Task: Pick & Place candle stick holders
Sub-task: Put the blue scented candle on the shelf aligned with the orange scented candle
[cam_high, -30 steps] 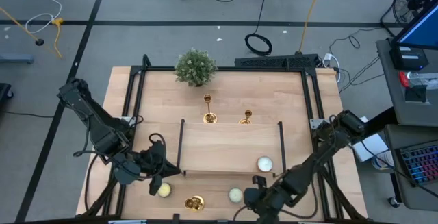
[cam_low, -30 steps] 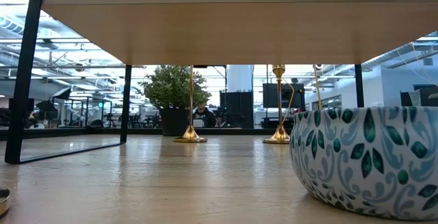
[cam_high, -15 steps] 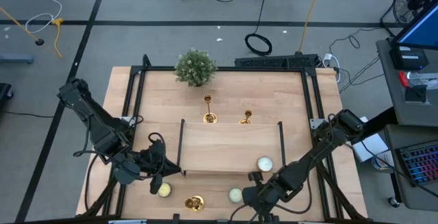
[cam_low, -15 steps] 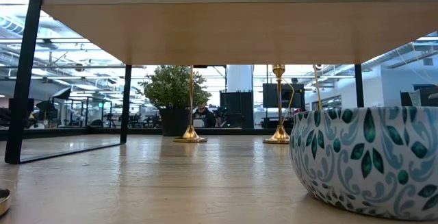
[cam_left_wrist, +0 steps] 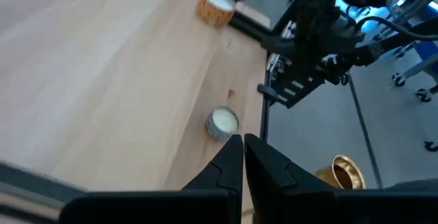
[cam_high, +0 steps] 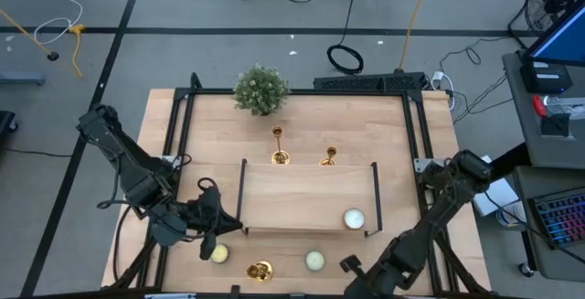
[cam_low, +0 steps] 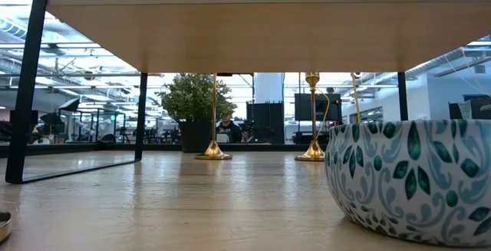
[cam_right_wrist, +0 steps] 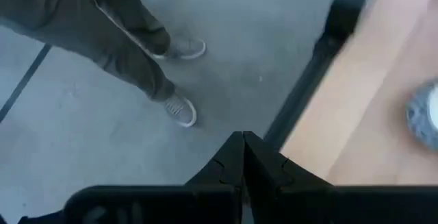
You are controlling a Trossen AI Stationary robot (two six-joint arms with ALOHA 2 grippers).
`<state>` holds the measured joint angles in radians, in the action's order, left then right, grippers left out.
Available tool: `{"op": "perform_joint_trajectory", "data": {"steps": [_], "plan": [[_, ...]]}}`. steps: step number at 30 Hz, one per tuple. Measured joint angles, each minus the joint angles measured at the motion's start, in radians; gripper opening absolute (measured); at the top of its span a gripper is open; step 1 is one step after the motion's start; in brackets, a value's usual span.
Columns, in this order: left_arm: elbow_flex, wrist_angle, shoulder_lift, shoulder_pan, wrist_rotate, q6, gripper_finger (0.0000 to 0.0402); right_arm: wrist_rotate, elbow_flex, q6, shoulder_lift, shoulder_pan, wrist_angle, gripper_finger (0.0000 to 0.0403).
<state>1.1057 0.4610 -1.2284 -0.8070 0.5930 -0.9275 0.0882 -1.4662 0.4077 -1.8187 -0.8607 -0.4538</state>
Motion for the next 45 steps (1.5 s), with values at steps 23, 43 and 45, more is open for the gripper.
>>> {"op": "perform_joint_trajectory", "data": {"steps": [23,43,45], "plan": [[0.000,-0.067,-0.004,-0.053,0.130,0.127,0.0019,-0.034,-0.004,-0.274,-0.122,0.115,-0.073,0.0000],[0.000,-0.068,-0.004,-0.068,0.134,0.061,0.0019,-0.324,-0.197,-0.542,-0.225,0.174,-0.187,0.0000],[0.000,-0.068,-0.004,-0.073,0.142,0.059,0.0019,-0.323,-0.195,-0.561,-0.226,0.174,-0.189,0.0000]]}}
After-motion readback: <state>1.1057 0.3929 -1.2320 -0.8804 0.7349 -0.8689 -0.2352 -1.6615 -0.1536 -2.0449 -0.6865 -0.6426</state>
